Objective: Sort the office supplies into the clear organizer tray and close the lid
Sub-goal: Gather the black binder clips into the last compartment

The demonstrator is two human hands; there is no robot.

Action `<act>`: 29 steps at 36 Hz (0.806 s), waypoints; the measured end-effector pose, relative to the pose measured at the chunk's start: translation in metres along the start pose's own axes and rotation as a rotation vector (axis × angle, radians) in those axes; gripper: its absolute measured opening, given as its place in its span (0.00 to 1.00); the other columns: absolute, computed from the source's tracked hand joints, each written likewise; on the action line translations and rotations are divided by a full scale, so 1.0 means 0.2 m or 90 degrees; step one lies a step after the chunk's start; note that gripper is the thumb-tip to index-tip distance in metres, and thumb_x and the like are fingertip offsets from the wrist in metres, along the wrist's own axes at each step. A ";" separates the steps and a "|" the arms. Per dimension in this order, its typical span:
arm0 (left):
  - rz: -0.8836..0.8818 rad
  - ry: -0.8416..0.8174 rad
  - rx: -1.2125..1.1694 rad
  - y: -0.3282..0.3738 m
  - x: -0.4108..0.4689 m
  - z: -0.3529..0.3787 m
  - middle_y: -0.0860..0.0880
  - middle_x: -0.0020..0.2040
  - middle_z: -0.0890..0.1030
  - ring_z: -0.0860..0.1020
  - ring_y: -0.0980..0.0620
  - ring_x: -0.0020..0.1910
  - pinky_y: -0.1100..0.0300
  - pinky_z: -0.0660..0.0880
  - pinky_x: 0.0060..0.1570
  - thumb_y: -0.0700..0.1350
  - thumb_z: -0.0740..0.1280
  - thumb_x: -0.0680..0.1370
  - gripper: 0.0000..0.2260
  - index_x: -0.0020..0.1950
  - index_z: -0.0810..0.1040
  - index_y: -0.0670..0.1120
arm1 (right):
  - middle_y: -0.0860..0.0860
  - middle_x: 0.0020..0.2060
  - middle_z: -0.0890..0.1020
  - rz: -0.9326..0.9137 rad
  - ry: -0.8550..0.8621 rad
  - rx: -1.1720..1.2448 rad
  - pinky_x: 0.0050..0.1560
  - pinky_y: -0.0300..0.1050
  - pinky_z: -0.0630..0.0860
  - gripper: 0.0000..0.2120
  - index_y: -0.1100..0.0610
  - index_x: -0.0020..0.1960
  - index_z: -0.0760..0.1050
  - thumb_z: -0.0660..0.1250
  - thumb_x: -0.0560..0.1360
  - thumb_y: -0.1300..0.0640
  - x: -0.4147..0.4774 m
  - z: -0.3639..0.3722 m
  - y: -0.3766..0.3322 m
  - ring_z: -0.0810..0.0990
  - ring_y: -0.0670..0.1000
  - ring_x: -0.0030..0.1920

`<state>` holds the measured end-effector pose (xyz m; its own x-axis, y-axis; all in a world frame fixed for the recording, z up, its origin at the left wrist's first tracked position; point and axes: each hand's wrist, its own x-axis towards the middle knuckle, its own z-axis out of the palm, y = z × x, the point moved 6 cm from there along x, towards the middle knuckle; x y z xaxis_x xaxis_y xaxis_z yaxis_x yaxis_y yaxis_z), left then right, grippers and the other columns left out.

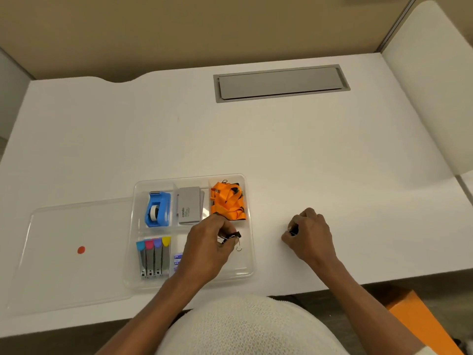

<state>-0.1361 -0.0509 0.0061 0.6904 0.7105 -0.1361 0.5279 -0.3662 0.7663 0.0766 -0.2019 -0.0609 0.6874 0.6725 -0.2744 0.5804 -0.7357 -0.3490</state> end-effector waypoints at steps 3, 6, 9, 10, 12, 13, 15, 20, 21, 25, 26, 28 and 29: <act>-0.017 -0.017 0.022 -0.03 -0.02 0.02 0.58 0.42 0.81 0.80 0.58 0.44 0.56 0.83 0.43 0.42 0.77 0.74 0.07 0.46 0.81 0.50 | 0.47 0.43 0.76 0.032 -0.009 0.069 0.40 0.46 0.76 0.03 0.52 0.39 0.82 0.75 0.67 0.54 0.02 -0.02 0.01 0.77 0.51 0.42; -0.028 -0.038 0.053 -0.06 -0.02 0.04 0.57 0.43 0.81 0.80 0.57 0.44 0.56 0.82 0.45 0.43 0.77 0.74 0.07 0.46 0.80 0.51 | 0.43 0.36 0.79 0.078 -0.015 0.138 0.35 0.39 0.72 0.04 0.47 0.34 0.81 0.76 0.64 0.52 0.03 -0.04 0.03 0.79 0.44 0.35; -0.021 -0.066 0.105 -0.09 -0.02 0.07 0.55 0.45 0.81 0.79 0.56 0.44 0.58 0.80 0.47 0.44 0.76 0.75 0.06 0.47 0.79 0.51 | 0.41 0.29 0.81 0.113 -0.022 0.172 0.31 0.36 0.69 0.04 0.45 0.31 0.81 0.76 0.63 0.50 0.03 -0.05 0.04 0.80 0.42 0.31; -0.017 -0.075 0.121 -0.09 -0.02 0.08 0.55 0.45 0.80 0.78 0.56 0.44 0.59 0.79 0.47 0.45 0.75 0.76 0.06 0.47 0.79 0.51 | 0.40 0.28 0.81 0.118 -0.025 0.180 0.30 0.35 0.69 0.04 0.45 0.31 0.81 0.76 0.63 0.50 0.03 -0.06 0.04 0.80 0.41 0.31; -0.011 -0.093 0.145 -0.11 -0.03 0.11 0.55 0.46 0.80 0.77 0.56 0.44 0.62 0.78 0.46 0.45 0.75 0.76 0.05 0.47 0.79 0.51 | 0.40 0.30 0.82 0.124 -0.031 0.200 0.32 0.38 0.74 0.04 0.45 0.32 0.82 0.76 0.63 0.50 0.02 -0.06 0.04 0.82 0.42 0.33; -0.010 -0.103 0.155 -0.11 -0.03 0.12 0.55 0.46 0.79 0.77 0.56 0.45 0.64 0.76 0.46 0.46 0.74 0.76 0.05 0.47 0.79 0.51 | 0.41 0.31 0.83 0.126 -0.035 0.215 0.34 0.41 0.77 0.03 0.46 0.32 0.83 0.76 0.63 0.50 0.02 -0.06 0.04 0.83 0.43 0.35; -0.001 -0.122 0.175 -0.13 -0.03 0.15 0.55 0.47 0.79 0.75 0.56 0.45 0.69 0.71 0.43 0.46 0.74 0.76 0.06 0.48 0.78 0.51 | 0.43 0.32 0.85 0.136 -0.045 0.265 0.40 0.48 0.83 0.02 0.47 0.34 0.84 0.76 0.65 0.52 0.01 -0.07 0.04 0.85 0.45 0.37; 0.057 -0.145 0.243 -0.14 -0.03 0.19 0.53 0.50 0.78 0.72 0.57 0.47 0.65 0.72 0.46 0.46 0.71 0.78 0.04 0.51 0.78 0.50 | 0.47 0.34 0.87 0.166 -0.068 0.439 0.51 0.56 0.84 0.02 0.50 0.36 0.86 0.76 0.68 0.55 -0.02 -0.12 0.02 0.88 0.47 0.36; 0.068 -0.153 0.265 -0.14 -0.03 0.20 0.52 0.52 0.78 0.72 0.56 0.48 0.63 0.73 0.48 0.47 0.70 0.79 0.04 0.52 0.78 0.49 | 0.48 0.35 0.88 0.161 -0.075 0.463 0.51 0.55 0.84 0.02 0.50 0.37 0.86 0.77 0.68 0.55 -0.03 -0.14 0.00 0.88 0.48 0.36; 0.101 -0.204 0.335 -0.13 -0.02 0.24 0.49 0.58 0.78 0.74 0.52 0.55 0.59 0.73 0.51 0.46 0.67 0.81 0.07 0.58 0.77 0.48 | 0.49 0.36 0.88 0.101 -0.099 0.517 0.42 0.42 0.81 0.02 0.50 0.39 0.87 0.78 0.70 0.54 -0.08 -0.21 -0.14 0.88 0.50 0.37; 0.109 -0.209 0.342 -0.13 -0.02 0.25 0.49 0.59 0.78 0.74 0.51 0.55 0.59 0.72 0.50 0.46 0.67 0.81 0.07 0.58 0.77 0.48 | 0.48 0.37 0.88 0.086 -0.106 0.521 0.41 0.40 0.81 0.02 0.50 0.39 0.87 0.79 0.70 0.54 -0.10 -0.22 -0.19 0.88 0.50 0.37; 0.109 -0.209 0.333 -0.12 -0.02 0.25 0.50 0.59 0.78 0.74 0.52 0.55 0.61 0.71 0.50 0.49 0.68 0.81 0.08 0.58 0.76 0.48 | 0.48 0.37 0.88 0.061 -0.123 0.518 0.41 0.41 0.82 0.02 0.52 0.40 0.87 0.79 0.70 0.55 -0.12 -0.22 -0.27 0.88 0.49 0.37; 0.100 -0.210 0.321 -0.12 -0.03 0.24 0.51 0.58 0.78 0.74 0.52 0.55 0.61 0.71 0.50 0.50 0.69 0.80 0.09 0.58 0.76 0.49 | 0.48 0.37 0.88 0.051 -0.132 0.512 0.41 0.40 0.81 0.02 0.52 0.40 0.87 0.79 0.70 0.56 -0.13 -0.21 -0.31 0.88 0.49 0.36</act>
<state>-0.1281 -0.0749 -0.0420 0.8527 0.4317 -0.2941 0.5208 -0.7470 0.4134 0.0415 -0.1774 0.0059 0.5736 0.6799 -0.4569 -0.0088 -0.5526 -0.8334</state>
